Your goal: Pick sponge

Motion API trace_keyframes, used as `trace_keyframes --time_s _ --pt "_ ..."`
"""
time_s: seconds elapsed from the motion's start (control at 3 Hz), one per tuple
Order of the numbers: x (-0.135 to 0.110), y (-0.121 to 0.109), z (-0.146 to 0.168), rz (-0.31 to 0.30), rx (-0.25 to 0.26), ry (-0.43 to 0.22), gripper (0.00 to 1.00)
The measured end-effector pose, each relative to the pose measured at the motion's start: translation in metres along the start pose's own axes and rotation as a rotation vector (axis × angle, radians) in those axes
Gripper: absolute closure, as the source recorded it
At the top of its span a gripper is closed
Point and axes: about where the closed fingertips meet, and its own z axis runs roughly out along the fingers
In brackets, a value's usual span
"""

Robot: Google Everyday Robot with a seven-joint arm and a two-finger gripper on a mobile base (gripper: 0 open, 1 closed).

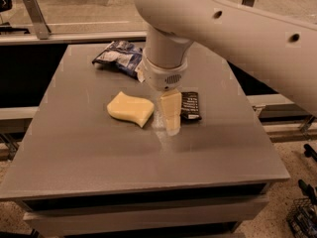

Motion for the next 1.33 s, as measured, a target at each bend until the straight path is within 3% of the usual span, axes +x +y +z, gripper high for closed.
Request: trace_keyframes --time_s 0.67,1.33 --pt "-0.037 -0.005 0.017 -0.043 -0.069 -0.009 0.0" --pt "-0.075 -0.011 0.015 -0.08 -0.097 0.0 0.0"
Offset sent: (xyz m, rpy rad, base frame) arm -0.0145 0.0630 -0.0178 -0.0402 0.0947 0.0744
